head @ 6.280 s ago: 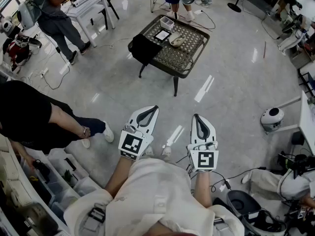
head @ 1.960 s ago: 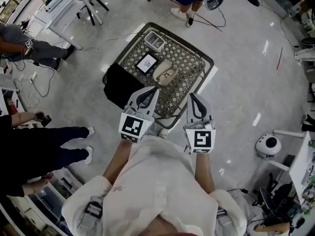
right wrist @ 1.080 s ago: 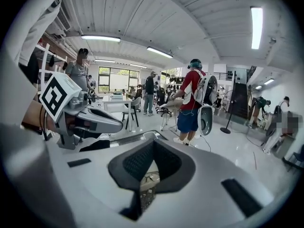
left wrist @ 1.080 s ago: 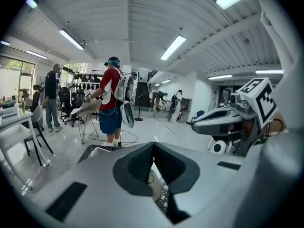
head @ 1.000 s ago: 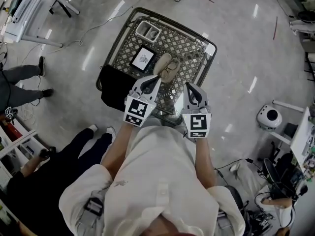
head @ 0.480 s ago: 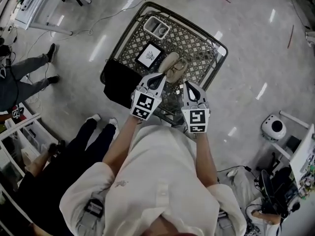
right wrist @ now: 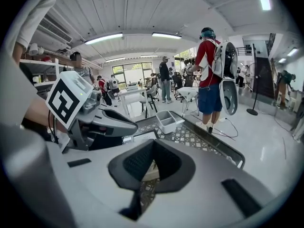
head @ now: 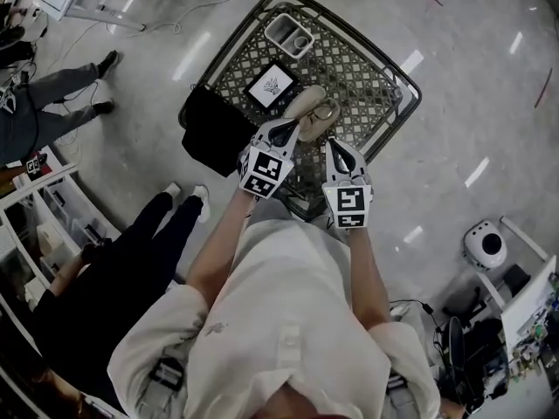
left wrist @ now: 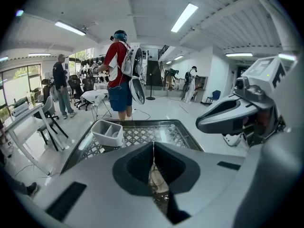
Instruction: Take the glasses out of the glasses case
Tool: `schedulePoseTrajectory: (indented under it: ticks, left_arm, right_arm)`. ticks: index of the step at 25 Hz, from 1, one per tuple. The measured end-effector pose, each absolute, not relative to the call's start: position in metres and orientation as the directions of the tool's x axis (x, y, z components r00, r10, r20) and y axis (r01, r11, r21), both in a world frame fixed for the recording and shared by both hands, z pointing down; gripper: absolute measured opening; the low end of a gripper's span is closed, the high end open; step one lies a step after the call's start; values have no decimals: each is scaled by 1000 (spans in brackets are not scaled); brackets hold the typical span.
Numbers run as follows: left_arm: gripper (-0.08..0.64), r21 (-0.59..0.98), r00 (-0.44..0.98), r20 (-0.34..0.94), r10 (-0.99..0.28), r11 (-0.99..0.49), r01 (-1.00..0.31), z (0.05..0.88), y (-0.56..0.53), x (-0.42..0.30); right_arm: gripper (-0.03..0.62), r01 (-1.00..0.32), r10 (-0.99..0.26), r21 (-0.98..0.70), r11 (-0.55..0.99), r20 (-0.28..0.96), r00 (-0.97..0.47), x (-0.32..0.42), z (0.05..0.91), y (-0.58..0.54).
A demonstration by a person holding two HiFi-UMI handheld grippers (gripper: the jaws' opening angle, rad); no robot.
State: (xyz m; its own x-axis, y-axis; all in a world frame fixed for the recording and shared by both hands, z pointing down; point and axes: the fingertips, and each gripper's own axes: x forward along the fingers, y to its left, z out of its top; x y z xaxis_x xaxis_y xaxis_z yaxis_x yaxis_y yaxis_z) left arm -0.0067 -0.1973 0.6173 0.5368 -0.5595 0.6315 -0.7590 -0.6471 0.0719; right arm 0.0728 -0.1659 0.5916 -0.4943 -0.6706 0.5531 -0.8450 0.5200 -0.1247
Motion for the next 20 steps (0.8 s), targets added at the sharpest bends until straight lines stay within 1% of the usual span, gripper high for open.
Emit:
schedulePoseTrajectory:
  ticks: [7, 20]
  left_arm:
    - [25, 61, 505, 681, -530, -646, -761, 650, -205, -3]
    - [43, 82, 487, 746, -454, -663, -744, 702, -222, 3]
  right_arm:
    - [6, -828, -631, -154, 540, 577, -519, 76, 614, -171]
    - [6, -829, -610, -181, 529, 599, -519, 74, 643, -186]
